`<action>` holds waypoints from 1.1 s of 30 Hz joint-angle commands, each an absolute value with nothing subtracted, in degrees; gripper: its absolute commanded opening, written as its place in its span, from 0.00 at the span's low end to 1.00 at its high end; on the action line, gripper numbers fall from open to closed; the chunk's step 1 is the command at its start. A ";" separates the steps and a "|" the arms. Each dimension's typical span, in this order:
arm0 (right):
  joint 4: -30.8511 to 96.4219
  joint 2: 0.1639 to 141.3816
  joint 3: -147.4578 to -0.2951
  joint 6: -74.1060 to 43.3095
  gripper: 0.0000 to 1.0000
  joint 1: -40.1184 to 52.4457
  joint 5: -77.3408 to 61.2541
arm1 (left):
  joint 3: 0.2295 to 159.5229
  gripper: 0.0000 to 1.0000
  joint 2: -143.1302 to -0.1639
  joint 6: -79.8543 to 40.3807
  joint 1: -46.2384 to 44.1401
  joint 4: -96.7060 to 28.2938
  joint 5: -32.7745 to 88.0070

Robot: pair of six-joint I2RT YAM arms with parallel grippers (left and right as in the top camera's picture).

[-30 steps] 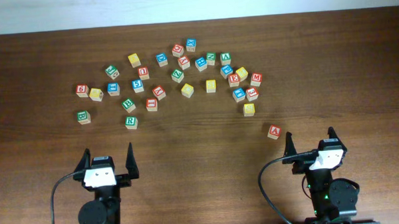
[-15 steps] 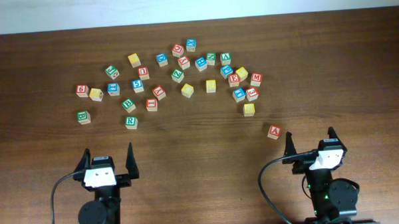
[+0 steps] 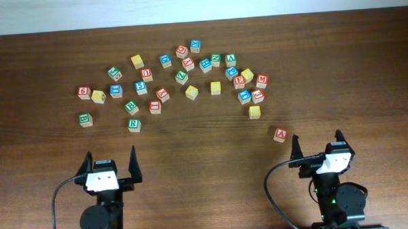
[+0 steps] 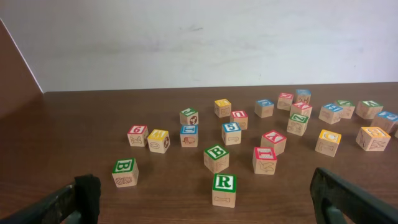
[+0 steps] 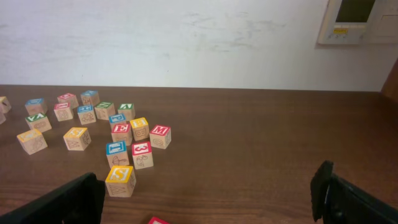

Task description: Spell out RSS

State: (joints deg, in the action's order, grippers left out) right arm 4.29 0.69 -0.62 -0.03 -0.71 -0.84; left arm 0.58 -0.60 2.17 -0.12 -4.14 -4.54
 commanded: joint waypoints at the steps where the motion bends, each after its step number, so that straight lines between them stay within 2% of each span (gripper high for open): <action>1: 4.64 0.36 -0.32 -0.45 0.98 -0.78 -0.38 | 0.47 0.99 -0.40 2.22 0.19 -4.54 -4.32; 8: 4.64 0.36 -0.32 -0.45 0.98 -0.78 -0.38 | 0.47 0.99 -0.40 2.20 0.19 -4.51 -4.23; 12: 4.64 0.36 -0.32 -0.45 0.98 -0.78 -0.38 | 0.54 0.99 -0.40 2.20 0.16 -3.49 12.49; 16: 4.64 0.91 -0.32 -0.45 0.98 -0.78 -0.38 | 0.54 0.99 -0.40 2.20 0.19 -0.69 23.66; 21: 4.64 0.95 -0.32 -0.45 0.98 -0.78 -0.38 | 0.54 0.99 -0.40 2.07 0.16 0.19 25.47; 23: 4.64 0.95 -0.32 -0.45 0.98 -0.78 -0.38 | 1.08 0.99 -0.40 -10.26 0.19 6.76 25.96; 27: 4.64 0.95 -0.32 -0.45 0.98 -0.78 -0.38 | 9.76 0.99 -1.17 -13.89 0.19 7.38 25.93; 31: 4.64 0.95 -0.32 -0.45 0.98 -0.78 -0.38 | 25.52 0.99 -14.04 -10.02 0.19 -4.27 25.93; 33: 4.64 0.95 -0.32 -0.45 0.98 -0.78 -0.38 | 27.86 0.99 -18.72 -10.00 0.19 -0.10 27.53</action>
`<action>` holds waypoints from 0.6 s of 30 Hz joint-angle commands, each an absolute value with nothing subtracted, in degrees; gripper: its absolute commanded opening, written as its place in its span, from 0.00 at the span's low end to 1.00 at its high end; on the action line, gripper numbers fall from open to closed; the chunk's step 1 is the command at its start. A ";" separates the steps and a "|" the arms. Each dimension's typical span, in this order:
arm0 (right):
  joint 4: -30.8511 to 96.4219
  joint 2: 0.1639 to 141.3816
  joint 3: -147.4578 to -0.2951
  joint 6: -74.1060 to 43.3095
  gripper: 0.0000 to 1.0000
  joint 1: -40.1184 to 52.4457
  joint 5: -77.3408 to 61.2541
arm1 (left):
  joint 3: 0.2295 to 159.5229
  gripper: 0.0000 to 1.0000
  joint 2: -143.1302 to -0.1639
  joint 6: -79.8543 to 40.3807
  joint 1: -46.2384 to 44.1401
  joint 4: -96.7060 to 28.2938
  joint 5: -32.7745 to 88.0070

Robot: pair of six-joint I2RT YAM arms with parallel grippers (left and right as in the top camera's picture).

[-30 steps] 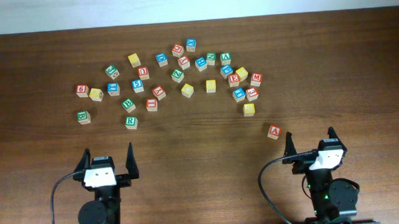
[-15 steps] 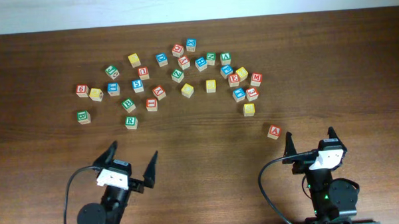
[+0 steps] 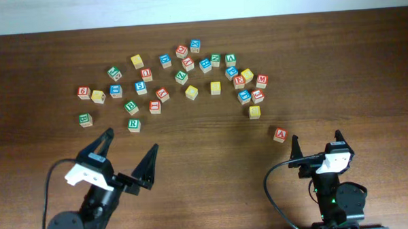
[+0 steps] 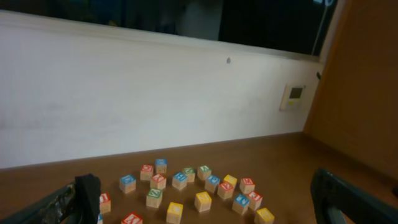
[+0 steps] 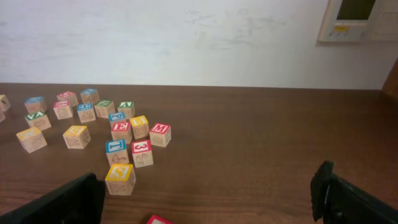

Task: Spell out RSS
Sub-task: 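Reach the left gripper to the green R block and grasp it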

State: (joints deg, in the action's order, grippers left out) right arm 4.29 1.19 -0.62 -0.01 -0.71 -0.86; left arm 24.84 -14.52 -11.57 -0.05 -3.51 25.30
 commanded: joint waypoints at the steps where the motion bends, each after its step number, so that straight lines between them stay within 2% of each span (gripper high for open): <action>1: 4.64 0.95 -0.32 -0.45 0.98 -0.78 -0.38 | 27.86 0.99 -18.85 -10.00 0.19 2.04 28.82; 4: 4.64 0.95 -0.32 -0.45 0.98 -0.78 -0.38 | 30.20 0.99 -18.96 -10.02 0.19 3.84 29.67; 6: 4.64 0.95 -0.32 -0.45 0.98 -0.78 -0.38 | 37.78 0.99 -22.15 -10.00 0.19 0.99 28.62; 7: 4.64 0.95 -0.32 -0.45 0.98 -0.78 -0.38 | 42.78 0.99 -25.04 -9.96 0.19 -4.32 27.49; 10: 4.64 0.95 -0.32 -0.43 0.99 -0.78 -0.38 | 62.65 0.99 -41.41 -3.31 0.19 -34.85 28.36; 13: 4.64 0.95 -0.32 -0.43 0.98 -0.78 -0.38 | 64.95 0.99 -50.00 -3.51 0.19 -41.10 30.39; 16: 4.64 0.95 -0.32 -0.45 0.98 -0.78 -0.38 | 74.48 0.99 -68.60 -6.79 0.19 -58.33 15.59; 18: 4.64 0.95 -0.32 -0.45 0.99 -0.78 -0.38 | 77.54 0.99 -77.41 -6.81 0.19 -63.16 13.72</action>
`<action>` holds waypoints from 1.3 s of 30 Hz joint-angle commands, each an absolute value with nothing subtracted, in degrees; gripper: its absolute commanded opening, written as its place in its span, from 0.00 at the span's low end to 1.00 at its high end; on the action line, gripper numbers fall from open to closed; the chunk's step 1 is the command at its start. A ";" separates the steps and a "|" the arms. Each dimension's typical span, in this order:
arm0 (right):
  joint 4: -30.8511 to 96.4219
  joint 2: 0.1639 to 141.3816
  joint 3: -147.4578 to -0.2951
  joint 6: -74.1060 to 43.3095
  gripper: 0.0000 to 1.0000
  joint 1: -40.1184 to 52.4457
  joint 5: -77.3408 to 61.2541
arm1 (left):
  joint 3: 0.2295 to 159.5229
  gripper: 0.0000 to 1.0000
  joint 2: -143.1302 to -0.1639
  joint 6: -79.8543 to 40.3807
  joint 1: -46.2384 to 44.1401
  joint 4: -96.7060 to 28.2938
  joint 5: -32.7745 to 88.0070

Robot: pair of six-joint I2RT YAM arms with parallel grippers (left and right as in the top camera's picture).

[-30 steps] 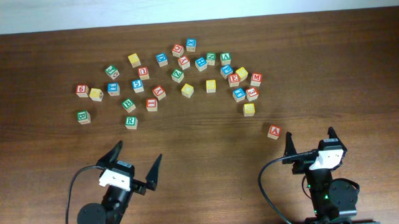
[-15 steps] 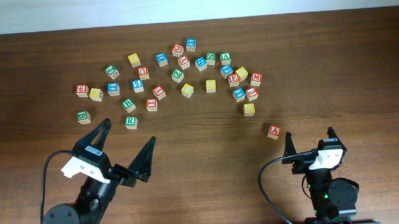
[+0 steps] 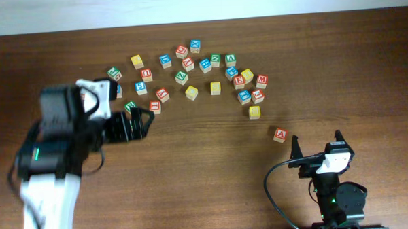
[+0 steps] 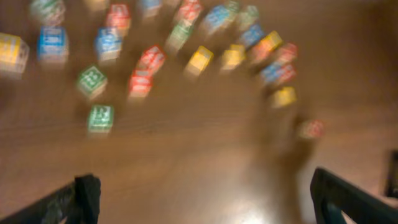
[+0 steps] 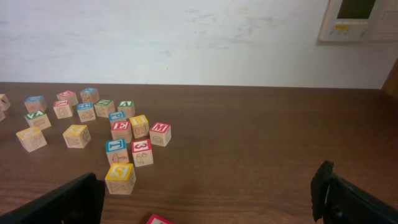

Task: Spell out RSS
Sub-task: 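Reach the left gripper to the green R block and grasp it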

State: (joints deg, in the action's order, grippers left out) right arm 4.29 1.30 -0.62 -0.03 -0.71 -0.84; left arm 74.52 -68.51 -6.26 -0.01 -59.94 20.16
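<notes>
My left arm is raised over the left part of the block cluster. Its gripper [image 3: 132, 124] [image 4: 205, 199] is open, with nothing between the fingers. The left wrist view is blurred and looks down on the blocks. In it a green block [image 4: 100, 118] lies nearest; its letter cannot be read. A yellow S block [image 3: 255, 111] [image 5: 120, 178] sits at the cluster's right edge. The right gripper [image 3: 315, 143] [image 5: 205, 199] rests low at the front right, open and empty. In the overhead view the left arm hides the green R block.
Several lettered blocks are scattered across the far half of the wooden table [image 3: 213, 168]. A red A block [image 3: 280, 134] [image 5: 158, 219] lies alone just ahead of the right gripper. A white wall [image 5: 186, 37] runs behind the table.
The left arm has moved from the front left to above the left blocks, and its camera now looks down at the table. No block has moved. The right arm is still.
Both grippers rested open at the front edge, facing the blocks. Then the left arm was lifted and turned rightward, its camera on the wall. Now it hovers over the left blocks, still open. The right arm stayed put throughout.
</notes>
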 commanded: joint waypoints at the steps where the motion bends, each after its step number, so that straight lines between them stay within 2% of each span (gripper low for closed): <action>1: 4.64 0.95 -0.32 -0.45 0.98 -0.78 -0.38 | 77.52 0.99 -80.55 -6.81 0.16 -63.11 13.72; 4: 4.64 0.95 -0.32 -0.45 0.98 -0.78 -0.38 | 78.30 0.99 -90.11 -6.83 0.19 -62.46 15.97; 6: 4.64 0.95 -0.32 -0.45 0.99 -0.78 -0.38 | 79.31 0.99 -92.88 -6.85 0.16 -62.74 10.20; 8: 4.64 0.95 -0.32 -0.45 0.98 -0.78 -0.38 | 79.40 0.99 -95.96 -12.05 0.16 -62.37 1.17; 10: 4.64 0.95 -0.32 -0.45 0.98 -0.78 -0.38 | 79.37 0.99 -97.93 -12.40 0.16 -58.52 5.82; 17: 4.64 0.95 -0.32 -0.45 0.99 -0.78 -0.38 | 79.33 1.00 -106.24 -10.31 -0.73 -54.26 4.89; 20: 4.64 0.95 -0.32 -0.45 0.98 -0.78 -0.38 | 79.33 0.96 -109.71 -8.69 -0.75 -51.86 4.64; 22: 4.64 0.95 -0.32 -0.43 0.98 -0.78 -0.38 | 79.31 0.78 -111.26 -8.67 -0.75 -50.70 4.67; 25: 4.64 0.95 -0.32 -0.45 0.98 -0.78 -0.38 | 79.31 0.81 -115.04 -8.69 -0.75 -49.84 3.09; 29: 4.64 0.95 -0.32 -0.45 0.98 -0.78 -0.38 | 79.31 0.70 -115.55 -7.97 -1.17 -47.77 1.67; 32: 4.64 0.95 -0.32 -0.45 0.98 -0.78 -0.38 | 79.31 0.68 -117.62 -5.50 -4.01 -47.05 0.51; 33: 4.64 0.95 -0.32 -0.43 0.98 -0.78 -0.38 | 79.31 0.61 -117.71 -5.52 -4.21 -47.09 -1.52; 39: 4.64 0.95 -0.32 -0.43 0.98 -0.78 -0.38 | 79.31 0.49 -117.71 -5.52 -4.19 -47.99 -5.45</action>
